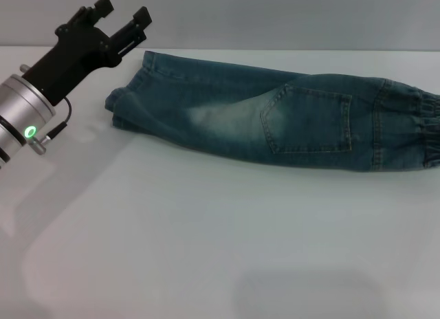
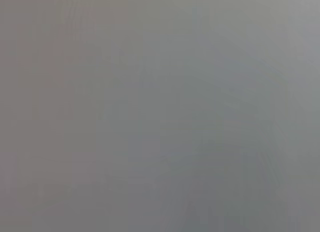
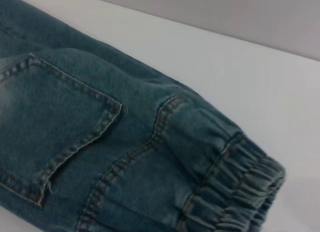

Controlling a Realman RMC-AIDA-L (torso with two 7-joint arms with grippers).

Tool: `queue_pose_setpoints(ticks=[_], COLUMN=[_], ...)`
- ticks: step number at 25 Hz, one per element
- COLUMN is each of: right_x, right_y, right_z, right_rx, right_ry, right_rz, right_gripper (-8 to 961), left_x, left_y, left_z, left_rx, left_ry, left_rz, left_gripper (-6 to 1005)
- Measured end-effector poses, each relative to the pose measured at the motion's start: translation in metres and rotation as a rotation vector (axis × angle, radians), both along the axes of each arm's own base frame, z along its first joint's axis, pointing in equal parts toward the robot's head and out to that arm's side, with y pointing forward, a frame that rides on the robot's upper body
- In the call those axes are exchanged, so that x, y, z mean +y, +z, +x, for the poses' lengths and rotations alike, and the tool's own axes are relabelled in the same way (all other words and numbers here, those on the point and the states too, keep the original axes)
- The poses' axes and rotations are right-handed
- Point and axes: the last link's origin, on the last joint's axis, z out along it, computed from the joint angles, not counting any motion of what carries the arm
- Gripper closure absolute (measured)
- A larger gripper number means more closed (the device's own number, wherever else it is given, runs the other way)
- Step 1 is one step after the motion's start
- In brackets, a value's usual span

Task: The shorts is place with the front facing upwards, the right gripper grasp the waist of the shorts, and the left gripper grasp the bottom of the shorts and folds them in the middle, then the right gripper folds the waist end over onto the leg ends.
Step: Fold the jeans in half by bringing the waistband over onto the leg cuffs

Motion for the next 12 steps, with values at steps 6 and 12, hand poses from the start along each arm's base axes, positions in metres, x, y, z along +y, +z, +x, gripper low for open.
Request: queue_pose_setpoints(ticks=[6,12], right_x=[-0.001,-0.004], right_y=[-0.020,-0.034], right_z=[0.002,0.010], right_rx=[-0.036,-0.042], right_ry=[0.022,0.027], right_rz=[-0.033,-0.046], right_gripper=[335,232], left_x=[-0.001,-0.004], left_y=[-0.004,-0.005], left_z=[0.002,0.003], left_rx=[0.006,0.008], left_ry=[-0.013,-0.031], left_rz=[-0.003,0.002], left_gripper=[263,333])
